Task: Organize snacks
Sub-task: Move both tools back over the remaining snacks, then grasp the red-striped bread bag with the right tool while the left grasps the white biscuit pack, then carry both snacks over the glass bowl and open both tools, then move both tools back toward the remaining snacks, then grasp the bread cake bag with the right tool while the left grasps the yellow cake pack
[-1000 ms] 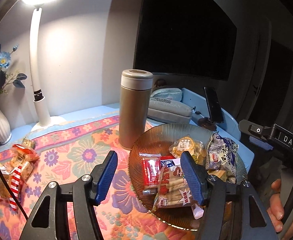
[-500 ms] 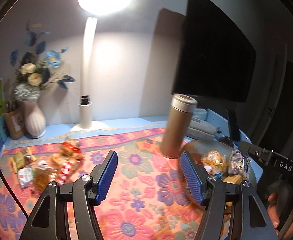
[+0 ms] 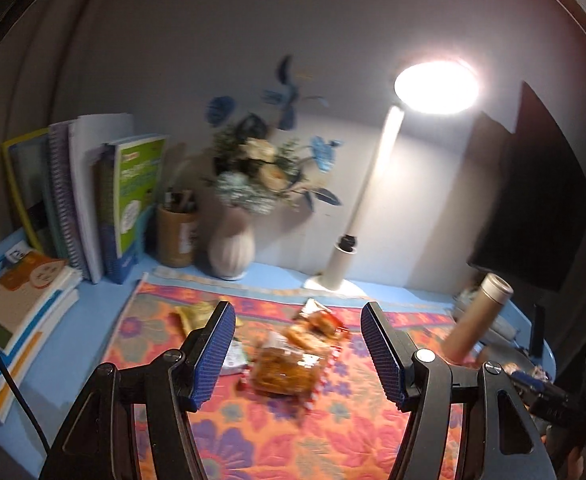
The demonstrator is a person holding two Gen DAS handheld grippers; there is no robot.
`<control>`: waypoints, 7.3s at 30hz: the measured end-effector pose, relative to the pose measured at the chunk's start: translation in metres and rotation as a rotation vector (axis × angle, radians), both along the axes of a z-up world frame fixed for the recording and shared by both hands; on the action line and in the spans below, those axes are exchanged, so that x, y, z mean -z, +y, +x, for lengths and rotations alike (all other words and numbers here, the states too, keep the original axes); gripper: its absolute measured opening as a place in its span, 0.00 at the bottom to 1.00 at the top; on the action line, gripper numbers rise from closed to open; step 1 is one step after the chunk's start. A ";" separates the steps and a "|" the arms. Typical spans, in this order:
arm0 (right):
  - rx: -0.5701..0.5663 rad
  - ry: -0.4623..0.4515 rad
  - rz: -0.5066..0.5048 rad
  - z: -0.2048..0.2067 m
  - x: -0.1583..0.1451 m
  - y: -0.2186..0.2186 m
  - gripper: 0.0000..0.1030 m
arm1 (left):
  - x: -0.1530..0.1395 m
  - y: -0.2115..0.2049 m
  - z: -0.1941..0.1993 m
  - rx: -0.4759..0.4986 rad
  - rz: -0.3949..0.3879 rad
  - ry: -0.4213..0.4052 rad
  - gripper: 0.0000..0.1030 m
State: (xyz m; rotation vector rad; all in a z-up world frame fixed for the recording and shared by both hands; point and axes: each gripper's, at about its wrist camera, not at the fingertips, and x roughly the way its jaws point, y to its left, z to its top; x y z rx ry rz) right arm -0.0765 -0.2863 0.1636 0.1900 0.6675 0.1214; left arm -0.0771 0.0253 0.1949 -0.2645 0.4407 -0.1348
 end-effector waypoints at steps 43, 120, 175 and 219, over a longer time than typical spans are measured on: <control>-0.394 0.315 0.170 0.168 0.130 0.149 0.53 | 0.176 0.025 0.177 0.000 -0.079 0.424 0.62; -0.230 0.008 0.033 -0.017 0.018 -0.016 0.51 | 0.070 -0.133 0.038 0.341 0.036 0.083 0.49; 0.021 -0.053 0.027 0.014 -0.029 -0.084 0.69 | 0.042 -0.219 0.054 0.523 0.096 0.092 0.64; -0.351 0.251 -0.081 0.229 0.136 0.136 0.80 | 0.180 0.025 0.265 0.299 0.304 0.361 0.73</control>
